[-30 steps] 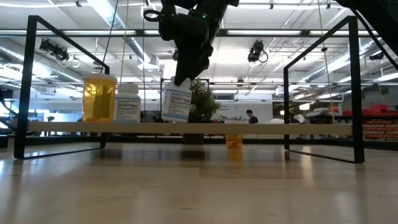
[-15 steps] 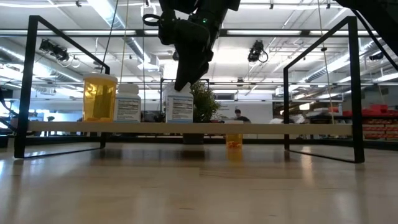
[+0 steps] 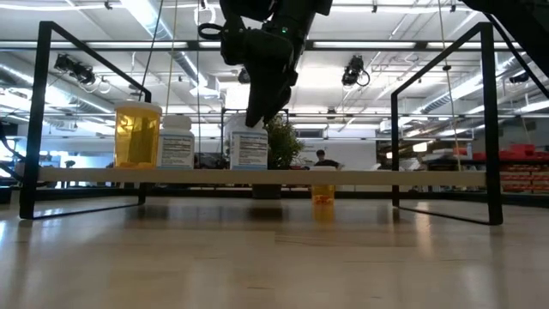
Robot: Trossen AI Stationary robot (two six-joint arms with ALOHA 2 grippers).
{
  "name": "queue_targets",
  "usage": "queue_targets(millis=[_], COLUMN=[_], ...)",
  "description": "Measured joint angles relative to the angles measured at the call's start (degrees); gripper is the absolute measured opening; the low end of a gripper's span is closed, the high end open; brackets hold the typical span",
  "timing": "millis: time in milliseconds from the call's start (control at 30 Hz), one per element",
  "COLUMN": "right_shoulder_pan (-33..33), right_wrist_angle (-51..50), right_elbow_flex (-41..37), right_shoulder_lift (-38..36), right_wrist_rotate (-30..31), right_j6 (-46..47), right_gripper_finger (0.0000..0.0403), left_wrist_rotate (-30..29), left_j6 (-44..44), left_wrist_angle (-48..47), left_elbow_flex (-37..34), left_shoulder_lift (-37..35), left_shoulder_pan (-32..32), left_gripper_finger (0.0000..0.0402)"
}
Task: Pick and place medicine bottles onto shelf by color
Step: Put the bottom center white pill bottle on the shelf, then put the right white pill bottle on the shelf
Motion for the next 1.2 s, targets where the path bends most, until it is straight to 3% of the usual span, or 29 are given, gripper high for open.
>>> queue_targets(millis=[367, 533, 700, 933, 1200], right_shoulder_pan=[0.41, 2.63, 6.17, 13.85, 24.76], right_wrist_angle=[-2.21, -8.91, -18.74, -29.04, -30.44], right_elbow_flex=[0.37, 0.42, 0.39, 0.39, -0.02], right_shoulder_lift=[-9.14, -14.35, -16.36, -17.35, -17.36], right_wrist_rotate=[0.01, 1.44, 7.69, 7.26, 7.91], right_j6=[2.11, 6.67, 11.3, 20.77, 33.32], right_gripper_finger=[0.0269, 0.0269, 0.0269, 0.0269, 0.0269], left_wrist_rotate=[0.01, 0.01, 0.01, 0.01, 0.01], left_j6=[-0.02, -0.02, -0.32, -1.37, -1.44], left_wrist_angle=[-0.3, -0.44, -0.53, -1.49, -1.72], left_elbow_flex=[0.0, 0.0, 0.0, 0.0, 0.0], left_shoulder_lift=[0.0, 0.0, 0.0, 0.0, 0.0], left_shoulder_pan=[-0.01, -0.02, -0.02, -0.02, -0.02], left_gripper_finger=[0.0172, 0.0172, 0.0174, 0.0173, 0.017])
